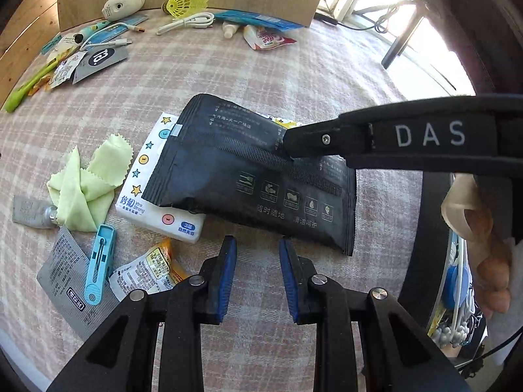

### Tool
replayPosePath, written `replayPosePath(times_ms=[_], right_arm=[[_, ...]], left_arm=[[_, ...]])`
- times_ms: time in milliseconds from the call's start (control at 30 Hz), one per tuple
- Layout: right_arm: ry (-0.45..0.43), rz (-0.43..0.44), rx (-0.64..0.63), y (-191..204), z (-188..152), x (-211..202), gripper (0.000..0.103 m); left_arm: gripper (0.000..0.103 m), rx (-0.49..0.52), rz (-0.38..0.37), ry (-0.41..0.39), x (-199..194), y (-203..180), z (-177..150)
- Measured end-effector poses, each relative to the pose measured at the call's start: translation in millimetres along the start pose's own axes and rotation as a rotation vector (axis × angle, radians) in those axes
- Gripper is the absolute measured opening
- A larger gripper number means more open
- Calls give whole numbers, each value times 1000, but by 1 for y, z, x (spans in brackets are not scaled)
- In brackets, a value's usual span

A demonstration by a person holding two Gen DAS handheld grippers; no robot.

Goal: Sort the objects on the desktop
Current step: 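Move the right gripper back to the table over the black pouch, then grasp the black pouch edge with the right gripper and lift it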

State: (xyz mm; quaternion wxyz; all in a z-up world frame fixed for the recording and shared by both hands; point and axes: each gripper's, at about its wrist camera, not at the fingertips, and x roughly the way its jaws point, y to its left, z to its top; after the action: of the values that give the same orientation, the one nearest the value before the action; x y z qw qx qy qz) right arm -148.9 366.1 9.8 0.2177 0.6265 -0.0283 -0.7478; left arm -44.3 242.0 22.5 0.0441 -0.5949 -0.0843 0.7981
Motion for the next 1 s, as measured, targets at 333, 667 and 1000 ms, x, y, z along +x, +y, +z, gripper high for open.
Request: replayPosePath(times_ms=[333, 667, 1000], right_arm=[[8, 51, -20, 5, -5, -2, 29], [-1, 77, 43, -11, 15, 2, 30], [23, 95, 30, -6, 27, 7, 34]], left_arm=[[26, 17, 52, -12, 1, 8, 8], [26, 19, -21, 15, -1, -4, -4], [28, 2, -71, 21, -4, -7, -6]])
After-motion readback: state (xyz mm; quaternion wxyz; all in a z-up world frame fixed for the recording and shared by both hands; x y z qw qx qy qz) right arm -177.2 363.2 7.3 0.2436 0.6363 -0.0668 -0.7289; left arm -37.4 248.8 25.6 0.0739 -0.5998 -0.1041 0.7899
